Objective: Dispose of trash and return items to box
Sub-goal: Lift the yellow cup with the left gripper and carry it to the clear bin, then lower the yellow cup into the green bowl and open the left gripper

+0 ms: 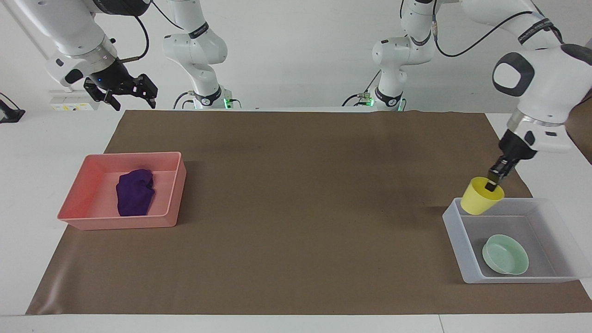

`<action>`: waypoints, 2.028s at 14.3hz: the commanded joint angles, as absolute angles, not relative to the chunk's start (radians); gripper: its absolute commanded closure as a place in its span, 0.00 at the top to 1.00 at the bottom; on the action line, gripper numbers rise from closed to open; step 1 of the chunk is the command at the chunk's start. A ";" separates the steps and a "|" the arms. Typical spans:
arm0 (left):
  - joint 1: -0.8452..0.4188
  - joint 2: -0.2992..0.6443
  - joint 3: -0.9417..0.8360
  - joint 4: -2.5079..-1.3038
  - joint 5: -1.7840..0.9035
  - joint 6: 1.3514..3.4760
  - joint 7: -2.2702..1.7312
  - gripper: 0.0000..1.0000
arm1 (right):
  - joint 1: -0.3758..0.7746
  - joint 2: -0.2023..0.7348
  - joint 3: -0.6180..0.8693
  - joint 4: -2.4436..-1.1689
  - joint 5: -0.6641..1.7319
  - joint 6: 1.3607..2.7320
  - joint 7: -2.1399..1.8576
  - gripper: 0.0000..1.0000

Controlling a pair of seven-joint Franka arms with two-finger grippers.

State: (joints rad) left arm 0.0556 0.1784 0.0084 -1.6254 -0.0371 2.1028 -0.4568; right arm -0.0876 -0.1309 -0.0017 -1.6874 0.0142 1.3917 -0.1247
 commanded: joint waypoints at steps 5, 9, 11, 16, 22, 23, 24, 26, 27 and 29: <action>0.150 0.460 -0.002 -1.457 0.049 2.203 -0.394 0.00 | -0.054 -0.155 -0.018 -1.720 0.003 1.431 -0.083 1.00; 0.147 0.544 -0.002 -1.428 0.051 2.236 -0.396 0.00 | -0.061 -0.155 -0.018 -1.724 -0.006 1.437 -0.080 1.00; 0.149 0.552 -0.002 -1.453 0.051 2.311 -0.394 0.00 | -0.061 -0.153 -0.018 -1.723 -0.021 1.446 -0.078 1.00; 0.141 0.545 -0.002 -1.444 0.061 2.231 -0.394 0.52 | -0.063 -0.155 -0.018 -1.723 -0.031 1.453 -0.080 1.00; 0.137 0.411 -0.003 -1.445 0.055 2.135 -0.391 1.00 | -0.060 -0.155 -0.017 -1.723 -0.031 1.457 -0.078 1.00; 0.135 0.376 -0.003 -1.456 0.055 2.106 -0.391 1.00 | -0.060 -0.155 -0.017 -1.723 -0.031 1.456 -0.078 1.00; 0.132 0.345 -0.003 -1.456 0.055 2.035 -0.390 1.00 | -0.061 -0.155 -0.017 -1.723 -0.031 1.451 -0.080 1.00; 0.123 0.270 -0.014 -1.476 0.057 1.892 -0.376 1.00 | -0.060 -0.153 -0.015 -1.721 -0.031 1.456 -0.081 1.00; 0.100 0.208 -0.014 -1.533 0.057 1.846 -0.342 1.00 | -0.060 -0.153 -0.017 -1.721 -0.031 1.459 -0.081 1.00; 0.074 0.053 -0.015 -1.711 0.055 1.829 -0.301 1.00 | -0.064 -0.153 -0.017 -1.721 -0.031 1.460 -0.080 1.00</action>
